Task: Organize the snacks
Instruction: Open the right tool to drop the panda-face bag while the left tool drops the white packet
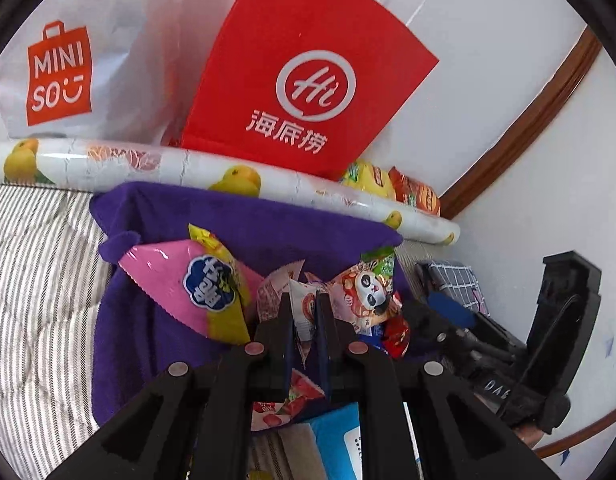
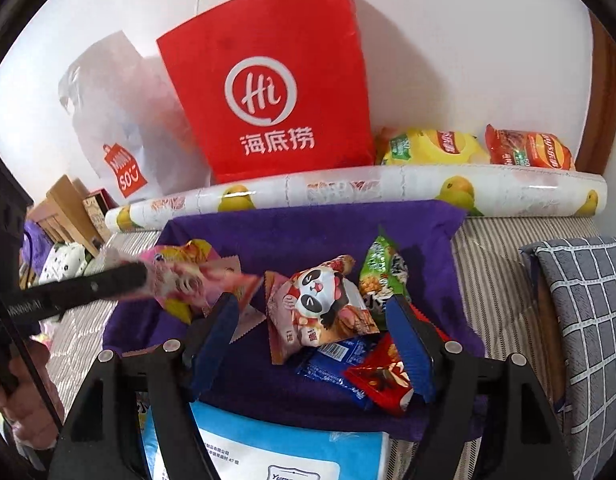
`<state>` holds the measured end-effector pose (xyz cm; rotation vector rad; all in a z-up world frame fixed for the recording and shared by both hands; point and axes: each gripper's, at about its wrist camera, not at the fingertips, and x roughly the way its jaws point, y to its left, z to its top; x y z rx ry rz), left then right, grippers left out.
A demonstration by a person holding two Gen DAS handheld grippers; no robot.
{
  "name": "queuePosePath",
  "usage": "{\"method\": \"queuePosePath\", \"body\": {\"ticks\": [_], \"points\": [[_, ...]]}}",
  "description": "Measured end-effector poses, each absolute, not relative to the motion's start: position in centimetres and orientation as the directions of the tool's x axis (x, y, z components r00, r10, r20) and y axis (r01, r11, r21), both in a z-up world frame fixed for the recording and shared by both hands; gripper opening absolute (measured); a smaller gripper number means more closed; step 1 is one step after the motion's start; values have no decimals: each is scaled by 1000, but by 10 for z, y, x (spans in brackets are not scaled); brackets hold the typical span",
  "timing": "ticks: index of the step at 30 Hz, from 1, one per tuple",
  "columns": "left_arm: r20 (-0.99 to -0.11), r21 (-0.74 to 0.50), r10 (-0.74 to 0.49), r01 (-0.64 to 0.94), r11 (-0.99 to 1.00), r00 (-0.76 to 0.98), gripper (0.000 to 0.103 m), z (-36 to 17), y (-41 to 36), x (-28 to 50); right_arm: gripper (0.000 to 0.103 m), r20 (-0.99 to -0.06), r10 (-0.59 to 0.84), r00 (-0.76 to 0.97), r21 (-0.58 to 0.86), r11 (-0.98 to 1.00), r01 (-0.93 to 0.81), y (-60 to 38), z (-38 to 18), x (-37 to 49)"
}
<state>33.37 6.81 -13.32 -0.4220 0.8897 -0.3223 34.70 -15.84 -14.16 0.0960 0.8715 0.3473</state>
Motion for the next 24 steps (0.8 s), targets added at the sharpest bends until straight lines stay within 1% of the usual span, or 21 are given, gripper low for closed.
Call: {"method": "queuePosePath", "body": {"ticks": [8,9,10,11,12,16,18,21,24], "points": [[-715,-468,-434,85,879,548,12,-139,67,337,75,-717,344,606,254,939,-232,-167,-141,350],[-720,-461,-435,95,882,541,13,-138,67,337,75,-713,347,609,256,938,-235,-167,-141,350],[-724,-452,-433,105,886,537,15,-137,66,336,75,-707,350,614,256,937,-239,-167,-140,350],[-722,-448,-433,112,887,539,20,-134,66,335,75,-696,352,625,256,936,-242,-167,-139,349],[-722,-444,-429,113,889,542,27,-131,67,334,75,-691,354,631,257,935,-243,-168,-139,348],[-708,-442,-436,134,887,556,40,-119,71,327,75,-679,362,639,287,932,-222,-171,-138,341],[-696,-447,-444,144,883,564,49,-114,74,319,75,-683,347,642,288,937,-200,-171,-137,334],[-686,-448,-445,149,882,576,52,-111,75,304,75,-694,317,646,254,948,-193,-167,-134,315],[-693,-425,-432,156,891,577,53,-109,77,287,75,-696,293,656,221,956,-192,-161,-129,294]]}}
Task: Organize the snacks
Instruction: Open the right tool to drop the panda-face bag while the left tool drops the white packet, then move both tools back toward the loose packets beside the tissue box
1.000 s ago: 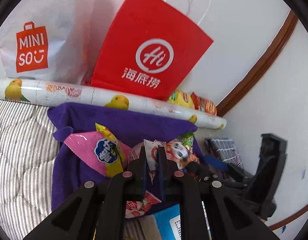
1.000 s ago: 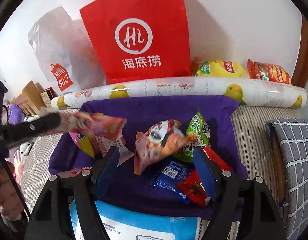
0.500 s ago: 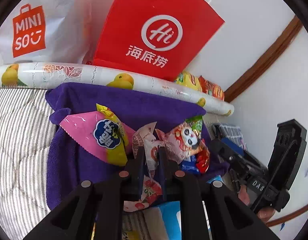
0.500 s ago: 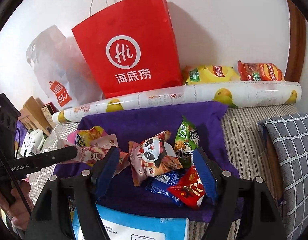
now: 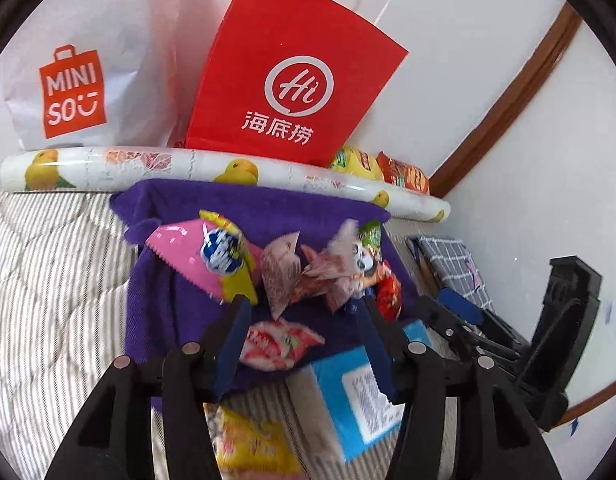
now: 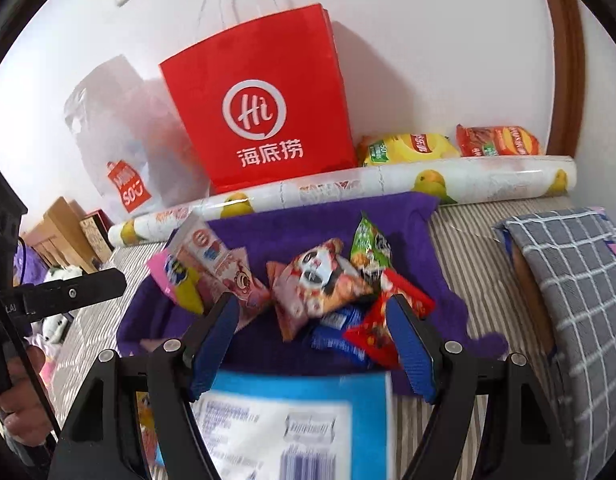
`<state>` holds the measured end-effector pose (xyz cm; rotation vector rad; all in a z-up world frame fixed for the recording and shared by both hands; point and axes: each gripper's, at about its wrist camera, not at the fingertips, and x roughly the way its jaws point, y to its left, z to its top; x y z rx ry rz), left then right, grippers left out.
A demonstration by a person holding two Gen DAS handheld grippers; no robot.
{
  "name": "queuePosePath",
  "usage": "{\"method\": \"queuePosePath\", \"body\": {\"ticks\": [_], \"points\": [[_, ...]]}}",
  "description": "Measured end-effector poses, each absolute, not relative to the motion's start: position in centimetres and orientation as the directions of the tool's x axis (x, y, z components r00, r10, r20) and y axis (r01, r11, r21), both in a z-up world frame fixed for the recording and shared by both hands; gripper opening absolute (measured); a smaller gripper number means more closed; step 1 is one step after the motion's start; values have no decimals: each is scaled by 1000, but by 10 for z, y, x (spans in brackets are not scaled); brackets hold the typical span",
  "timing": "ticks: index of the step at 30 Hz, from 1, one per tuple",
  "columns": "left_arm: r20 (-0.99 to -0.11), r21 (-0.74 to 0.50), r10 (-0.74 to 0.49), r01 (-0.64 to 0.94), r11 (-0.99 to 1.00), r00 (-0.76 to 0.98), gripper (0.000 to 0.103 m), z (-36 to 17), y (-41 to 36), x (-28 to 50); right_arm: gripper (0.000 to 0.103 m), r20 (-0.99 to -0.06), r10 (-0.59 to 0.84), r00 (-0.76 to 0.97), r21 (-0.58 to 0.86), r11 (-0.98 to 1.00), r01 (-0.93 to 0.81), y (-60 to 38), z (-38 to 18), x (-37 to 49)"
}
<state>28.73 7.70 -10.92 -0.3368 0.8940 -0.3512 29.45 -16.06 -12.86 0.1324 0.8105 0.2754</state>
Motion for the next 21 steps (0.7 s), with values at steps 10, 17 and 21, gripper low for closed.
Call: {"method": "queuePosePath", "body": {"ticks": [10,17,21], "points": [[-704,-351,-370,157,923,606,58,-101,99,239,75,-722,235,651,143,971,-191,-130,-122,232],[-709,-337,-348,139,931,614,58,-103,120,219,75,-720,402,567,286,915,-285,-103,-123,194],[-712,-338,-343,128,932,613,58,-107,132,212,75,-716,445,538,307,893,-330,-83,-124,174]]}}
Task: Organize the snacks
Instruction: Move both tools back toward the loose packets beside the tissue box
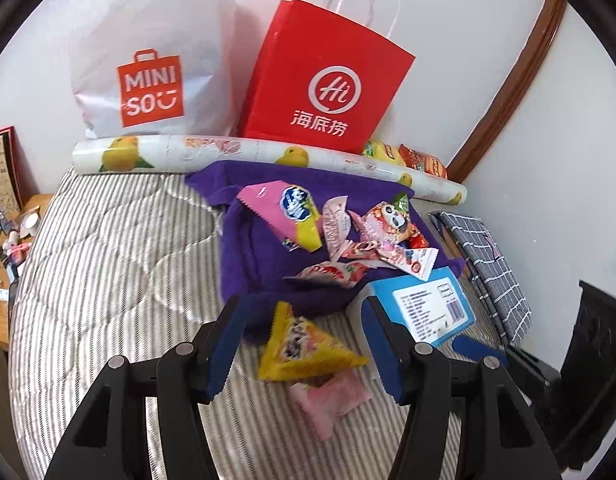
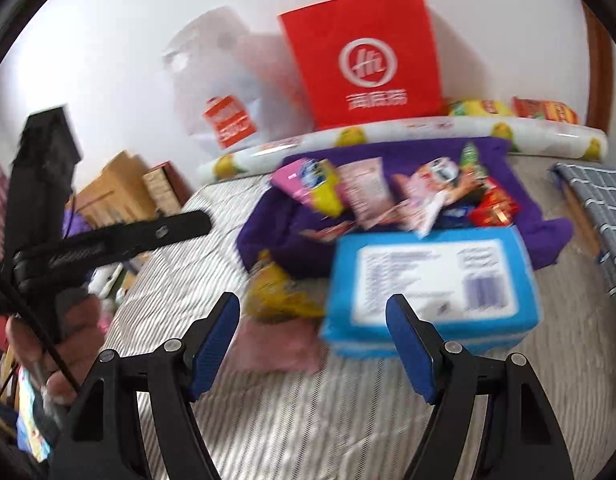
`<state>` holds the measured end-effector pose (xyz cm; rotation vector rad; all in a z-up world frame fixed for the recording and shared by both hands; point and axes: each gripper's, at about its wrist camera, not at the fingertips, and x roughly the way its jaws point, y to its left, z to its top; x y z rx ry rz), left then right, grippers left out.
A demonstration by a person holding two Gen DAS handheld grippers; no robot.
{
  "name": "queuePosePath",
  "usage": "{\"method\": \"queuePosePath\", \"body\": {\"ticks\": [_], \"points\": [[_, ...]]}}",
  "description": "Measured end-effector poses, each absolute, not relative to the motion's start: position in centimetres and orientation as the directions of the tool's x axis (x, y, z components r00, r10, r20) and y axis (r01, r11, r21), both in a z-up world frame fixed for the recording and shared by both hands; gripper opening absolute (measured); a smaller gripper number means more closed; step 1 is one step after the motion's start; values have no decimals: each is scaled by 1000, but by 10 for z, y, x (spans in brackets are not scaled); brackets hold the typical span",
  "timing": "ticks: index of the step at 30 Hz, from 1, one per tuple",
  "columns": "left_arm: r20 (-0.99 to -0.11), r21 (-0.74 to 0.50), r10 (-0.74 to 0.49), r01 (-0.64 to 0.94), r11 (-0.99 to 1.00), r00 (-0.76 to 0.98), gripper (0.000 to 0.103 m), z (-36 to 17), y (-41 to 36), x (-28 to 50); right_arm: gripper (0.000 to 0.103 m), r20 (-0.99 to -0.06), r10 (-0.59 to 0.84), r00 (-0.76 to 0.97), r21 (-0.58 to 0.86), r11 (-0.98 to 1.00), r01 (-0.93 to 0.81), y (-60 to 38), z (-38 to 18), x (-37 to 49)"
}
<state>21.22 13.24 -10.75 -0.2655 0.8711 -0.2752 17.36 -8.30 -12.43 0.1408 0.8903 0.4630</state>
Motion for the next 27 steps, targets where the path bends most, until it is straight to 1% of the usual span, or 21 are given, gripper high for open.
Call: {"method": "queuePosePath", "body": {"ticks": [5,20,25,27], "points": [[-709,-345,-346,126,930,614,58,-111,145,206,75,-738,443,509,270,885,-379,-52,-130,151],[-712,-357,-336,94,929,616,58,-119,174,196,75,-797,405,449,250,897,-365,-21,-158,154],[-713,-357,-335,93,930,615,58,-120,175,195,75,-834,322,448,167,921,-351,-7,-172,165],[-716,-355,-333,91,930,614,58,-121,175,196,75,-835,321,446,167,922,-350,-1,-179,170]]}}
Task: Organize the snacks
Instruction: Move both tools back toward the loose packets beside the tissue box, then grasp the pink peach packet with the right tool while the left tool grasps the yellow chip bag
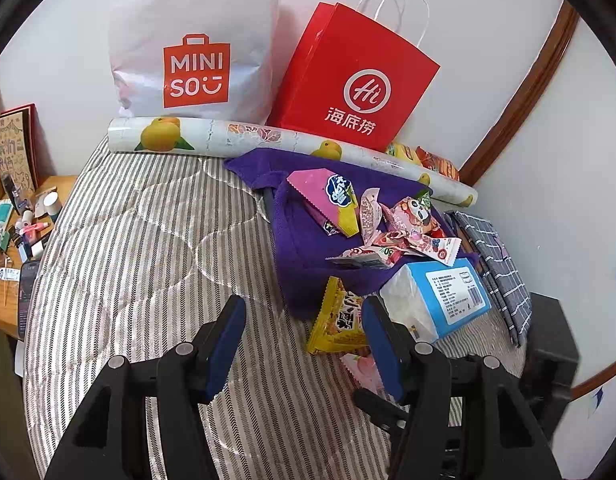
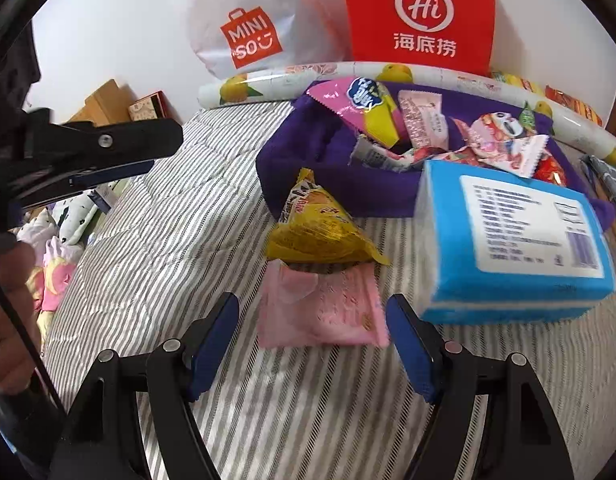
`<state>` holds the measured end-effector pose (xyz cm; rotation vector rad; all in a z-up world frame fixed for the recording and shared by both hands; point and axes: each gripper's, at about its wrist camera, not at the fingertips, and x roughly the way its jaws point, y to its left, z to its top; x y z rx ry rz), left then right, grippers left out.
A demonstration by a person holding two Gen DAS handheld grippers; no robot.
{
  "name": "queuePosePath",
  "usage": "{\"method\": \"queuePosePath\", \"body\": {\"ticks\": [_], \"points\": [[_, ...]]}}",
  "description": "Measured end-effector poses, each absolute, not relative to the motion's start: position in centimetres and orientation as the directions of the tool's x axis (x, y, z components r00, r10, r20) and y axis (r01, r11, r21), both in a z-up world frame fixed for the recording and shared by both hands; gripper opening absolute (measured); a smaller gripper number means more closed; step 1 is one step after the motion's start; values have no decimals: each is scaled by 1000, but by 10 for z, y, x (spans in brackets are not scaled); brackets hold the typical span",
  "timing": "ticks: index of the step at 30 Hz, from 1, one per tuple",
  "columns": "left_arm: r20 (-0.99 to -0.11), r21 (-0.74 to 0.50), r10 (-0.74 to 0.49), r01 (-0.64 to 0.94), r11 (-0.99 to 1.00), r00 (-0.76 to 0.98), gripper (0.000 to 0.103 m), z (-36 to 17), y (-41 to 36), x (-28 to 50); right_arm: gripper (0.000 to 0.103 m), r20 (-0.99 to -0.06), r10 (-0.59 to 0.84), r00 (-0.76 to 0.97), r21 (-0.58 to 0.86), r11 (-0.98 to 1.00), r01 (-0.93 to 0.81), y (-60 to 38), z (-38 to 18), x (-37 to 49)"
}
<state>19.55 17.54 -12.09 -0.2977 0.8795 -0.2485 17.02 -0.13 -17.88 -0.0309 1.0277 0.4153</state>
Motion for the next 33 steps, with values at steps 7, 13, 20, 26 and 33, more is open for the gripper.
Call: {"method": "queuePosePath", "body": {"ticks": [7,13,20,26,33], "points": [[-729,-347,-320,77,935,605,58,-129,180,194,75,-861,249,443,101,938,-331,8,-204,179],[-738,-349,-322,73,934,592,58,-138,178,197,54,-854,202,481,33,941,-336,3,-209,175],[-743,-348,-332,89,933,581,58,-142,167,203,42,-837,259,482,82,930,-357,-9,-199,168],[-750,-339,-328,92,936,574,58,-143,160,205,42,-803,336,492,127,903,-410,-16,-181,150],[-754,-360,-352,99,928,555,58,-147,147,208,42,-779,354,518,134,900,-414,-39,-164,137]]}}
